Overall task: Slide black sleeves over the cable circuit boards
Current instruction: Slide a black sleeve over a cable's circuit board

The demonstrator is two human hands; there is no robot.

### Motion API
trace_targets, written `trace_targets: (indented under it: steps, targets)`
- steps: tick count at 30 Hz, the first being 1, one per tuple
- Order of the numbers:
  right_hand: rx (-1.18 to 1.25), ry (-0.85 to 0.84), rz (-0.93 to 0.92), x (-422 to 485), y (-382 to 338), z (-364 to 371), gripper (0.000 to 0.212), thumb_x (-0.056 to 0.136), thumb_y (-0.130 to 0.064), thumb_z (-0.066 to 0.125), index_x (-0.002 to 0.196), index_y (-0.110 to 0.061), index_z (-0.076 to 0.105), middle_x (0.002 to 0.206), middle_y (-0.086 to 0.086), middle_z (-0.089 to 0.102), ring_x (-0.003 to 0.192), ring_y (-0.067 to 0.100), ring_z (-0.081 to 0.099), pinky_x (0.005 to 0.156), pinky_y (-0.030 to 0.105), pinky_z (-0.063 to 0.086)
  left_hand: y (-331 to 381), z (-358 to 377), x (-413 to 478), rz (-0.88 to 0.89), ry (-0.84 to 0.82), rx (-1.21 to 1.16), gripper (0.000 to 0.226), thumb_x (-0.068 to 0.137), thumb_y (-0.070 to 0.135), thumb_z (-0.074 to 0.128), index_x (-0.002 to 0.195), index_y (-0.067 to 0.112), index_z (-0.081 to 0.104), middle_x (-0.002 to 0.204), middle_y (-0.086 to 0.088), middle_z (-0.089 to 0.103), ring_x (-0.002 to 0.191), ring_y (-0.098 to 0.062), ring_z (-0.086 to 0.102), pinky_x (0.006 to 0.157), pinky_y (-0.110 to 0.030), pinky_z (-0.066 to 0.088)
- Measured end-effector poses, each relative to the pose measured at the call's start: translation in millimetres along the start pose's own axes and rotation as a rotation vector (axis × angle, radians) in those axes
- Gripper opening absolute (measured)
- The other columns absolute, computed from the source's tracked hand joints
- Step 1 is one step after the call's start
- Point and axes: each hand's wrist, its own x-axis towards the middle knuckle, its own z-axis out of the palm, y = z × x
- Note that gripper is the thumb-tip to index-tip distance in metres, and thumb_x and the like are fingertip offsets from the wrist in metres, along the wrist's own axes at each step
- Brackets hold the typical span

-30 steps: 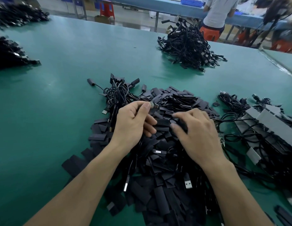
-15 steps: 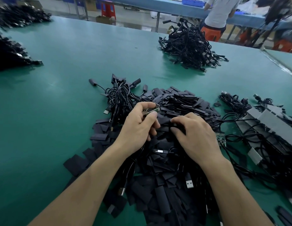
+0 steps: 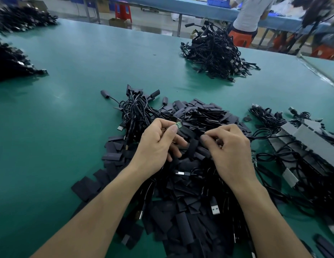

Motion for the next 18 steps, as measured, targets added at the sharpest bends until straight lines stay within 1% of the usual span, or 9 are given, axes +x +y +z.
trace_targets:
  steps: [1,3,5,7,10,13,15,16,18]
  targets:
    - [0.042,0.027,-0.003,0.4,0.2,-2.0,0.003,0.09,-0.027,0.071,0.088,-0.028,0.072,0.085,-0.014,0.06,0.075,0.001,0.056,0.069,0.017,0.044,0.6,-0.2,-0.2,-0.005,0.003,-0.011,0.009,0.105,0.018,0.048,0.098,0.013,0.051,0.077,-0.007,0.075,0.05,-0.016,0.064,0.04,-0.02,0.043]
    - [0.178,0.035,0.013,1.1,-0.8,-5.4,0.013,0.09,-0.024,0.071,0.084,-0.034,0.067,0.075,-0.015,0.066,0.072,0.0,0.061,0.066,0.012,0.045,2.1,-0.7,-0.3,-0.025,0.003,-0.028,0.014,0.104,0.019,0.051,0.093,0.011,0.051,0.074,-0.008,0.075,0.05,-0.017,0.065,0.04,-0.02,0.044]
    - [0.354,-0.038,0.038,0.9,-2.4,-7.8,0.019,0.086,-0.019,0.075,0.084,-0.036,0.068,0.078,-0.016,0.07,0.074,0.002,0.066,0.069,0.015,0.05,3.4,-0.6,-0.5,-0.041,-0.005,-0.034,0.015,0.103,0.021,0.052,0.091,0.011,0.053,0.073,-0.008,0.075,0.05,-0.017,0.066,0.041,-0.021,0.045]
    - [0.459,-0.141,0.024,-0.5,-5.2,-8.8,0.024,0.085,-0.014,0.076,0.087,-0.037,0.071,0.08,-0.015,0.072,0.072,0.003,0.067,0.069,0.017,0.051,4.3,-0.2,-0.8,-0.041,-0.026,-0.018,0.014,0.103,0.024,0.053,0.092,0.014,0.056,0.076,-0.007,0.075,0.054,-0.016,0.066,0.043,-0.02,0.045]
    - [0.471,-0.244,-0.017,-2.1,-6.2,-7.5,0.024,0.087,-0.011,0.074,0.094,-0.034,0.075,0.078,-0.01,0.073,0.068,0.003,0.064,0.066,0.015,0.049,4.5,0.0,-2.1,-0.02,-0.07,0.016,0.01,0.102,0.026,0.055,0.094,0.02,0.059,0.079,-0.002,0.074,0.059,-0.015,0.069,0.046,-0.02,0.047]
    - [0.494,-0.245,-0.016,-2.9,-6.3,-6.9,0.026,0.089,-0.01,0.072,0.099,-0.034,0.075,0.078,-0.007,0.071,0.068,0.005,0.063,0.065,0.015,0.048,4.1,-0.8,-2.8,-0.008,-0.106,0.025,0.003,0.099,0.021,0.06,0.097,0.021,0.059,0.076,0.005,0.073,0.062,-0.013,0.07,0.048,-0.019,0.048]
    - [0.506,-0.236,-0.018,-3.7,-7.4,-7.0,0.026,0.088,-0.012,0.073,0.101,-0.035,0.074,0.076,-0.008,0.069,0.066,0.003,0.061,0.063,0.014,0.047,3.8,-1.0,-2.6,-0.014,-0.122,0.03,0.008,0.097,0.017,0.065,0.099,0.021,0.058,0.076,0.005,0.074,0.063,-0.013,0.07,0.049,-0.017,0.047]
    - [0.491,-0.231,-0.032,-4.3,-8.5,-7.0,0.025,0.086,-0.014,0.075,0.102,-0.034,0.074,0.077,-0.01,0.069,0.066,0.001,0.061,0.063,0.014,0.047,3.6,-0.9,-2.4,-0.014,-0.124,0.035,0.01,0.096,0.016,0.066,0.099,0.021,0.058,0.075,0.004,0.074,0.063,-0.013,0.07,0.049,-0.017,0.047]
    - [0.393,-0.215,-0.077,-4.8,-10.8,-6.5,0.028,0.079,-0.019,0.082,0.104,-0.03,0.074,0.084,-0.015,0.07,0.077,0.004,0.065,0.067,0.019,0.05,3.3,-0.1,-2.1,-0.013,-0.12,0.047,0.012,0.095,0.015,0.067,0.097,0.021,0.057,0.073,0.002,0.074,0.062,-0.014,0.07,0.049,-0.018,0.047]
